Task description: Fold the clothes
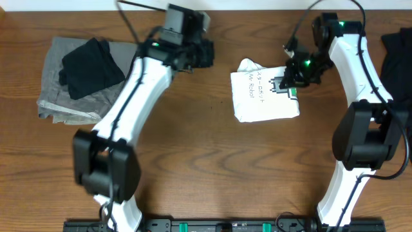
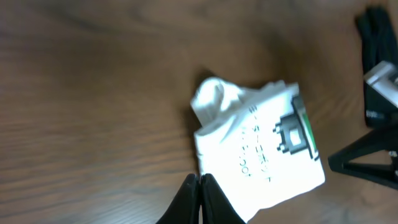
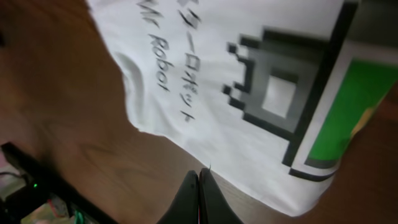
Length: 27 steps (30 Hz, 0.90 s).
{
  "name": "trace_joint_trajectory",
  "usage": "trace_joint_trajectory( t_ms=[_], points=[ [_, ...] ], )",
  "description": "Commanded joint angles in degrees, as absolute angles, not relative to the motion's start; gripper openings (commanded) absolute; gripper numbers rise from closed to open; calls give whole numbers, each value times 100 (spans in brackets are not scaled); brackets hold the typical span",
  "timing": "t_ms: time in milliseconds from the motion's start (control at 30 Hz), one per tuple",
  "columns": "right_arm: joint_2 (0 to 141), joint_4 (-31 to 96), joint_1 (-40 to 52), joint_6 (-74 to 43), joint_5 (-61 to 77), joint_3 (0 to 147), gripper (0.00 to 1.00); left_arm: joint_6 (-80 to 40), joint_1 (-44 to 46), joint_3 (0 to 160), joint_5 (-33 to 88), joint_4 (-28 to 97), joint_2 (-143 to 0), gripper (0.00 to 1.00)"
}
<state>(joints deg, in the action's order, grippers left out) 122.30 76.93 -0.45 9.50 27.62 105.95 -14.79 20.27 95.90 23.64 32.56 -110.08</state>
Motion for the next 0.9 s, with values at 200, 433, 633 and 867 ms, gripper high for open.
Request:
trace_joint_trajectory(
  t_ms=[200,433,633,867],
  points=[
    [12215,7046,-572,1402,3048,9448,1,-1463,2246,9572,3907,2849,-12068,6],
    [12215,5929,-821,1343,3050,8536,1,-1450,2399,9572,3900,2329,-12352,6],
    [12215,5076,-840,1114,3044,7887,1,-1448,2565,9572,3301,2239,-12654,6],
    [12215,4792,-840,1120,3020,7526,1,-1448,2611,9572,2665,1804,-13159,6]
  ],
)
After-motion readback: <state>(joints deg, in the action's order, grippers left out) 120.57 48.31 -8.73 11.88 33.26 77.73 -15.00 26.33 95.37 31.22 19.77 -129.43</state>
